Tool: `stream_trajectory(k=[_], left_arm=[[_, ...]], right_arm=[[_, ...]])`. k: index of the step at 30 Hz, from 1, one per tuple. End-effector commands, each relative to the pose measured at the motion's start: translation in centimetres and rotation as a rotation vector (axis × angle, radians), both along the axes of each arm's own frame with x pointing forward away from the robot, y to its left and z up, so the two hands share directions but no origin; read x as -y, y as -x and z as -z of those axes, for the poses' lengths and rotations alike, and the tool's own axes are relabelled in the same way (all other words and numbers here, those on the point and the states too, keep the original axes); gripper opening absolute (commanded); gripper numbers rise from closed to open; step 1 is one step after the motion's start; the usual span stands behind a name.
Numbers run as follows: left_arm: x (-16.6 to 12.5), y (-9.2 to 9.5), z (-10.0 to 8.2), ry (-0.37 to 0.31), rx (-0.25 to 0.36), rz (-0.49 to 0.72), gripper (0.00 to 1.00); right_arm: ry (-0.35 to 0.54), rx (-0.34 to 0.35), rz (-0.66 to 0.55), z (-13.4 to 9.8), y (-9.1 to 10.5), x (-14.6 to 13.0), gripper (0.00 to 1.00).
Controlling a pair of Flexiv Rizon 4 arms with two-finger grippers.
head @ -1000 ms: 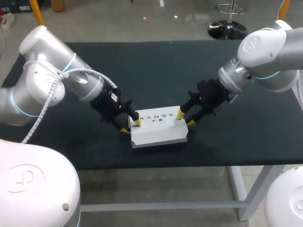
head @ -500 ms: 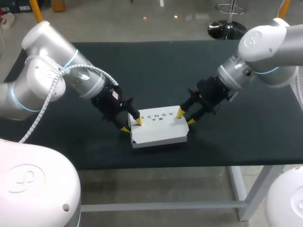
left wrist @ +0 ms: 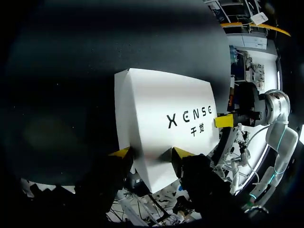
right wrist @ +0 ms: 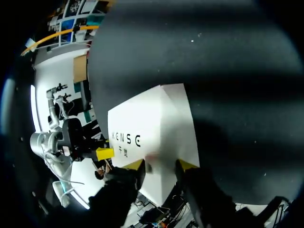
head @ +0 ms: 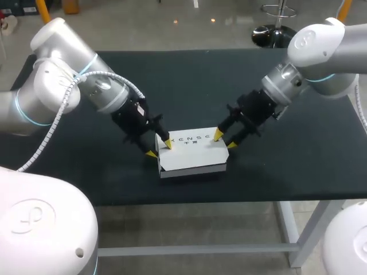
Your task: Assemble the packaging by folding the flat box into shape, placing the metal phone stand inside, and closing the box properly
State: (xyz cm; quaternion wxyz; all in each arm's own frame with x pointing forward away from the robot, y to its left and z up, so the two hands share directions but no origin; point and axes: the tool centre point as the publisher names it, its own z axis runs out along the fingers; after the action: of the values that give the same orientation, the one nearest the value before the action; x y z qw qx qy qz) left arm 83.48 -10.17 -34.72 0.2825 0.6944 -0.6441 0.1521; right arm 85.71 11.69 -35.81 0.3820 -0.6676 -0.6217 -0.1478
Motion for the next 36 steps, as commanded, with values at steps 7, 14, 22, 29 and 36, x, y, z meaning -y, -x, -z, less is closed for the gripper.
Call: stream_trajectory(k=[7, 14, 22, 29, 36], left_arm=[[0.5, -0.4, -0.1, -0.019, -0.013, 0.004, 0.59], [0.2, -0.6, -0.3, -0.019, -0.031, 0.011, 0.57], [0.2, -0.5, -0.5, -0.018, -0.062, 0.024, 0.57], [0.3, -0.5, -0.7, -0.012, -0.086, 0.037, 0.56], [0.1, -0.7, -1.1, 0.014, -0.116, 0.063, 0.54]], right_arm=[[0.001, -0.023, -0.019, -0.2, -0.4, -0.5, 0.47], [0.003, -0.043, -0.025, -0.5, -0.5, -0.6, 0.47], [0.002, -0.070, -0.038, -0.6, -0.5, -0.6, 0.49], [-0.001, -0.083, -0.047, -1.0, -0.4, -0.7, 0.48], [-0.009, -0.103, -0.062, -1.4, -0.5, -0.7, 0.48]])
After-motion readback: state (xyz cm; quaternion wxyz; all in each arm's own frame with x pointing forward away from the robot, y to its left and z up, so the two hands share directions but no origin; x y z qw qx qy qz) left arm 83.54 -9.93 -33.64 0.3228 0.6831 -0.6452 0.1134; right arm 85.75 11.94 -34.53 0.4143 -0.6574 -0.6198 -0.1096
